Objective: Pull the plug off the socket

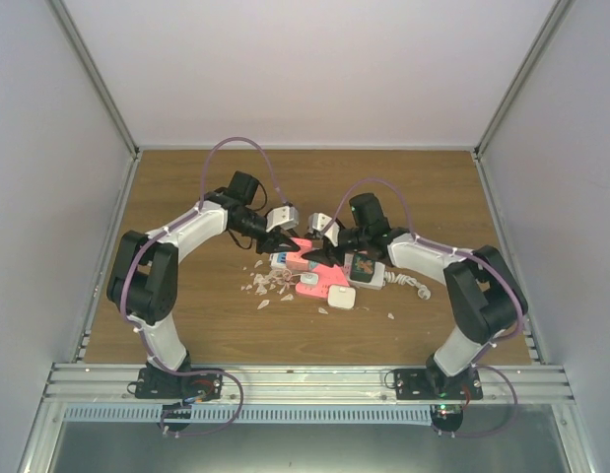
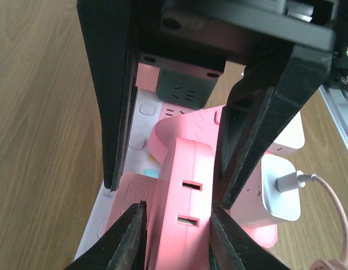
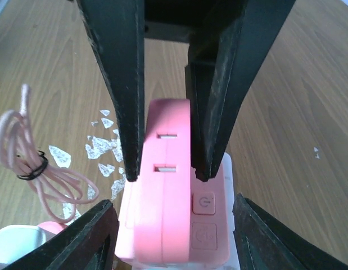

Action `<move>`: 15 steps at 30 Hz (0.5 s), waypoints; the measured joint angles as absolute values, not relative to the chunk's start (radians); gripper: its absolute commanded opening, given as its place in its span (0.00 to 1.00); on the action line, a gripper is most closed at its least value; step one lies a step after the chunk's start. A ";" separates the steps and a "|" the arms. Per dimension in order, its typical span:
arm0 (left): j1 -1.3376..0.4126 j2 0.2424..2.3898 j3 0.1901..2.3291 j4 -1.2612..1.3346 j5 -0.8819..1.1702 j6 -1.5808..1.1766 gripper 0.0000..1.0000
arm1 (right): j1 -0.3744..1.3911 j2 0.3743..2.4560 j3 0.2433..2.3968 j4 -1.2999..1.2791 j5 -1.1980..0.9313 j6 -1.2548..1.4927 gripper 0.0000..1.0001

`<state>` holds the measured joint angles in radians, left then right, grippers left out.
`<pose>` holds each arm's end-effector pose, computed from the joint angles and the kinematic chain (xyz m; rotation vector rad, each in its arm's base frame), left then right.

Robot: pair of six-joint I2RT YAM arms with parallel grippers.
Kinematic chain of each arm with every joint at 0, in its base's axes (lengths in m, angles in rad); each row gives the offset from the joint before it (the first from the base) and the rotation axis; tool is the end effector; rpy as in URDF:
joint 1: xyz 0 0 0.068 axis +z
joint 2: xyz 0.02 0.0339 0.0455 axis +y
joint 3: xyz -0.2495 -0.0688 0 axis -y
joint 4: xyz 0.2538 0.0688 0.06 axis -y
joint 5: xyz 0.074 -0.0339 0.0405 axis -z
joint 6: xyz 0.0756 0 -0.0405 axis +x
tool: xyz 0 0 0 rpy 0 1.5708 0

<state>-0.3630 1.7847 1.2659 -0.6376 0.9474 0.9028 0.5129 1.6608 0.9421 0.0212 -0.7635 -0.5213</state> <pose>0.3247 -0.1890 0.1754 1.5717 1.7205 -1.0148 0.2981 0.2279 0.1574 -1.4021 1.6569 0.8523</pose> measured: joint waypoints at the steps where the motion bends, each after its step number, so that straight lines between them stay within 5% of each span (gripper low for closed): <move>1: -0.364 1.782 1.264 -0.633 0.944 0.905 0.29 | 0.514 1.664 0.936 0.032 -0.759 -0.518 0.56; 15: -0.366 1.773 1.250 -0.583 0.945 0.903 0.11 | 0.524 1.705 0.894 0.152 -0.690 -0.515 0.50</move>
